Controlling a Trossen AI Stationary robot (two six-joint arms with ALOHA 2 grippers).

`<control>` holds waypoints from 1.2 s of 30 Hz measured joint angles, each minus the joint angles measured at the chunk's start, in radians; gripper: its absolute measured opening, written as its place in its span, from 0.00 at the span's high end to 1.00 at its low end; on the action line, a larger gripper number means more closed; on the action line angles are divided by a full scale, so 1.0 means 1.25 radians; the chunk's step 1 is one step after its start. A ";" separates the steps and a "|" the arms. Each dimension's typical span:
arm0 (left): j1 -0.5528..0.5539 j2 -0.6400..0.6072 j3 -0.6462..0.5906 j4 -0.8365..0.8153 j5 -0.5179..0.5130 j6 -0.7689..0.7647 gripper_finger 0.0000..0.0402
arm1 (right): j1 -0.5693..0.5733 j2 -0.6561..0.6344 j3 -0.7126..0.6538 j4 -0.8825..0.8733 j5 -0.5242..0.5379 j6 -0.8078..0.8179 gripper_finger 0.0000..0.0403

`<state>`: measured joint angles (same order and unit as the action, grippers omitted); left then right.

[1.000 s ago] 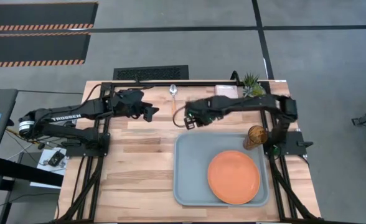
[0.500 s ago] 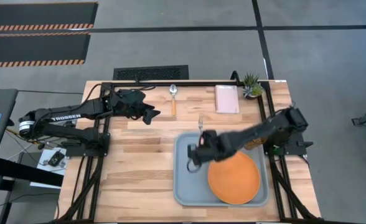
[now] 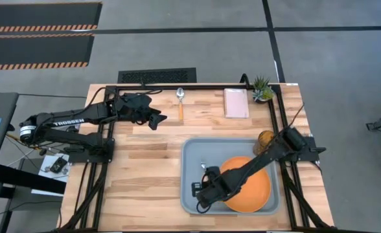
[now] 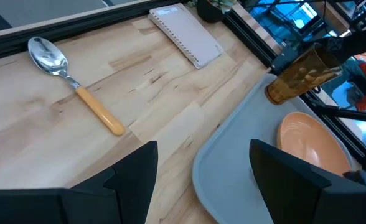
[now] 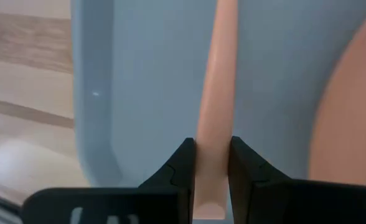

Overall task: Pick and place plate/cup/fork/spoon on tray
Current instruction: Put the orange fork on top of the gray serving tray, beside the left side of the orange plate

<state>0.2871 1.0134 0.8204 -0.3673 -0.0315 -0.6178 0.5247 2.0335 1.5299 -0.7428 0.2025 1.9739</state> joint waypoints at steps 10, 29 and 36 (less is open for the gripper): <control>0.000 0.000 0.000 -0.001 0.019 -0.006 0.40 | -0.015 0.055 0.079 -0.084 -0.028 0.014 0.83; 0.000 0.000 0.000 0.001 0.020 0.003 0.40 | -0.019 0.106 0.080 -0.016 -0.066 0.015 0.83; 0.000 0.000 0.000 0.001 0.021 0.003 0.40 | -0.025 0.104 0.079 -0.055 -0.065 0.027 0.83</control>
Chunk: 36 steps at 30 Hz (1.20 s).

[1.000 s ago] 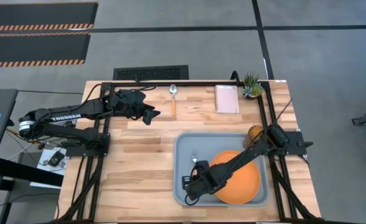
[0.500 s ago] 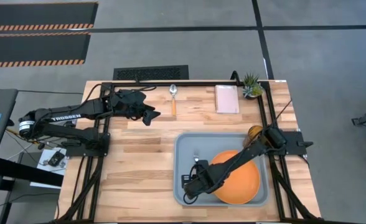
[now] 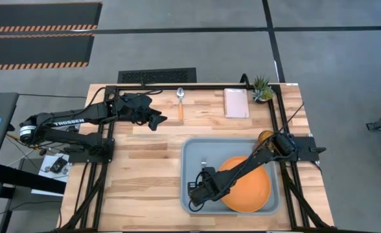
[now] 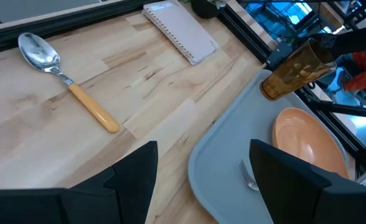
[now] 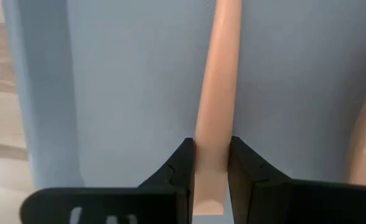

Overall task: Pick and place plate/cup/fork/spoon on tray
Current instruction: Put the orange fork on top of the gray serving tray, beside the left side of the orange plate, then put the orange spoon on the gray serving tray, beside the orange fork

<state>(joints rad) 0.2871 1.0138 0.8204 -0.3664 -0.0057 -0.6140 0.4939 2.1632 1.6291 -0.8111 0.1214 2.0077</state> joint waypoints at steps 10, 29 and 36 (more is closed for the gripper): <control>0.000 0.000 0.000 0.001 0.004 0.000 0.40 | 0.001 0.000 0.000 0.000 -0.017 0.007 0.72; 0.000 0.000 0.000 0.021 0.044 0.007 0.40 | -0.023 -0.073 0.001 -0.017 -0.038 -0.044 0.61; 0.001 0.000 -0.001 0.020 0.064 0.008 0.40 | -0.097 -0.143 0.001 -0.011 0.028 -0.216 0.62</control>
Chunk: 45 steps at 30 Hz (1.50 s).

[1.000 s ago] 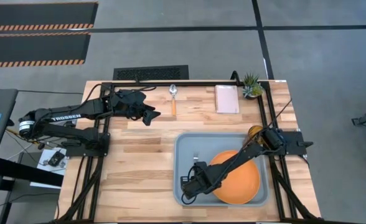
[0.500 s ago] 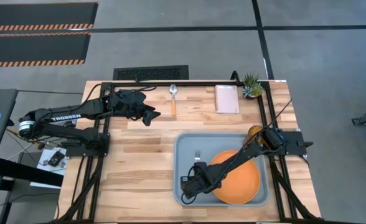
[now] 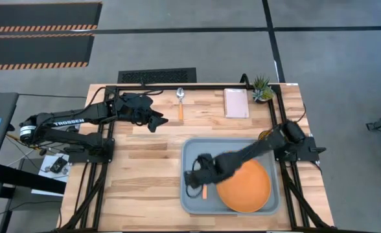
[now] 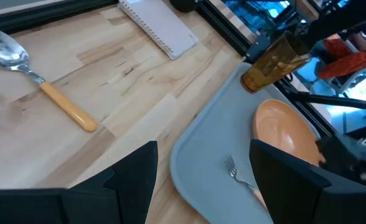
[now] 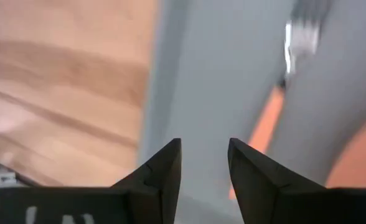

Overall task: Pick and place plate/cup/fork/spoon on tray
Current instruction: Put the orange spoon on the gray serving tray, beside the orange fork

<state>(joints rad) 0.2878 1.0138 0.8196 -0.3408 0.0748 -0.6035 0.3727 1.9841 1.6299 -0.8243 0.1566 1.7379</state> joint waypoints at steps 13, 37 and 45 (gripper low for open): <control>0.118 -0.005 0.000 -0.055 -0.003 0.016 0.40 | -0.269 0.001 -0.001 0.046 0.071 -0.424 0.61; 0.291 0.108 -0.001 0.019 0.064 0.034 0.40 | -0.464 0.147 0.021 0.269 0.190 -0.604 0.43; 0.300 0.122 0.000 0.017 0.077 0.033 0.40 | -0.477 0.296 0.162 0.268 0.168 -0.636 0.43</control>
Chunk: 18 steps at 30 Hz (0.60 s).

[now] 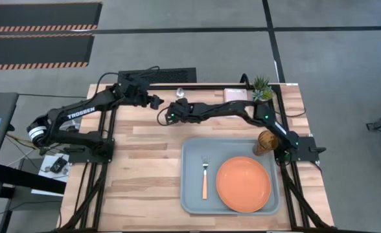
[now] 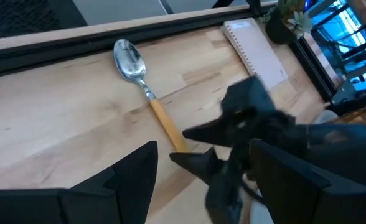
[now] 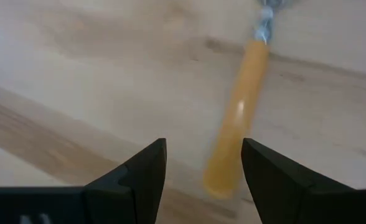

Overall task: Pick and place plate/cup/fork/spoon on tray
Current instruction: Put the orange spoon on the gray serving tray, beside the orange fork

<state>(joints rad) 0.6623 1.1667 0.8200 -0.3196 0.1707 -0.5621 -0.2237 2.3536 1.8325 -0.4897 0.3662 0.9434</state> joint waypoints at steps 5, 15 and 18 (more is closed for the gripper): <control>0.001 0.000 0.000 -0.001 -0.001 0.001 0.40 | -0.005 0.064 0.088 -0.078 0.001 -0.002 0.43; 0.001 0.000 0.000 -0.002 0.006 0.015 0.40 | -0.012 0.069 0.105 -0.141 -0.027 0.038 0.60; 0.001 0.000 0.000 -0.002 0.006 0.016 0.40 | -0.017 0.067 0.105 -0.145 -0.056 0.024 0.74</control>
<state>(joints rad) 0.6640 1.1667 0.8200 -0.3225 0.1783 -0.5426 -0.2446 2.4375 1.9641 -0.6714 0.2965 0.9730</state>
